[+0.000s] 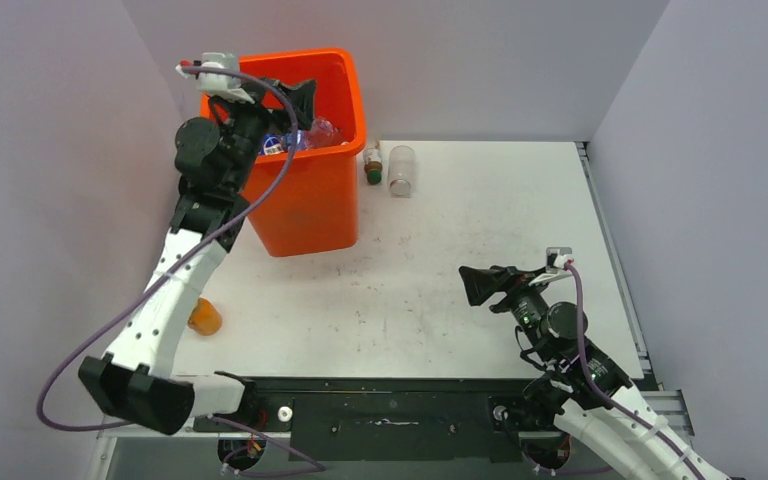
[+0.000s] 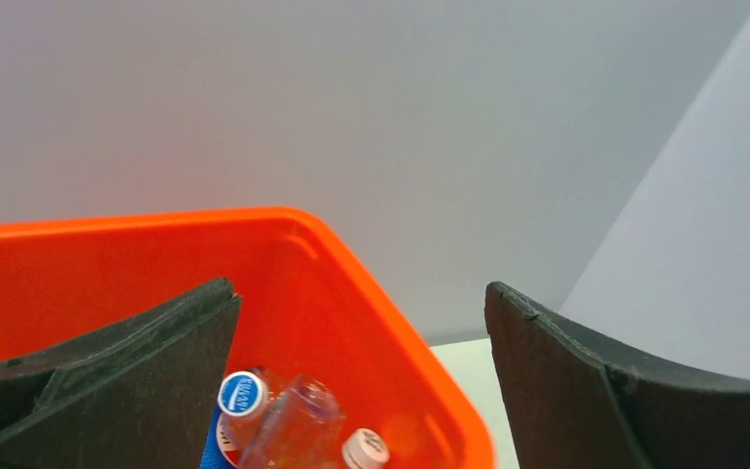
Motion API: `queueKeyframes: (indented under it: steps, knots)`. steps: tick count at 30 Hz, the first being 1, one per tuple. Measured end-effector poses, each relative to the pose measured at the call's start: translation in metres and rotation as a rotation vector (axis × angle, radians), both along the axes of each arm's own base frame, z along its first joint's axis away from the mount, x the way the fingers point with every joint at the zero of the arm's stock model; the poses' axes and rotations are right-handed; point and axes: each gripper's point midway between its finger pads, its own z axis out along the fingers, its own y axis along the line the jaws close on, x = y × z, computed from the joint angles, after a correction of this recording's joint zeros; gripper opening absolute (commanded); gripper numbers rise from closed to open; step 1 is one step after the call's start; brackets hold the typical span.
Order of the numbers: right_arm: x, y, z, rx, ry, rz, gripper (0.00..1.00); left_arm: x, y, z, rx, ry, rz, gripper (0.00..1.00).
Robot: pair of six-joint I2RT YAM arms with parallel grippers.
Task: Put the plastic bottles in the bin
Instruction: Place the plastic bottle in the trash bin, then pick up the plastic bottle from the corner of the board.
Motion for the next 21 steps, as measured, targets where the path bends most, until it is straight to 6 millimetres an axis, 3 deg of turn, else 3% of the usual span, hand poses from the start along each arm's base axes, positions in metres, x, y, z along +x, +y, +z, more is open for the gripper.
queueKeyframes:
  steps: [3,6,8,10,14,21]
  knots:
    - [0.002,0.001,0.001,0.009,-0.011,-0.002,0.90,-0.049,-0.001,0.033,-0.035,-0.104,-0.028,0.96]
    - [0.005,0.003,0.003,0.006,-0.019,-0.002,0.90,-0.112,-0.011,0.063,-0.044,-0.222,-0.104,0.96]
    - [0.009,0.006,-0.002,-0.016,-0.010,-0.001,0.90,-0.155,-0.015,0.072,-0.023,-0.291,-0.173,0.96]
    - [0.014,0.010,-0.012,-0.053,0.017,0.000,0.90,-0.181,-0.014,0.069,0.010,-0.322,-0.209,0.96]
    - [0.024,0.016,-0.033,-0.109,0.078,-0.007,0.90,-0.215,-0.007,0.021,0.111,-0.292,-0.246,0.96]
    - [0.051,0.024,-0.055,-0.119,0.135,-0.086,0.90,-0.216,0.004,-0.122,0.237,-0.039,-0.227,0.96]
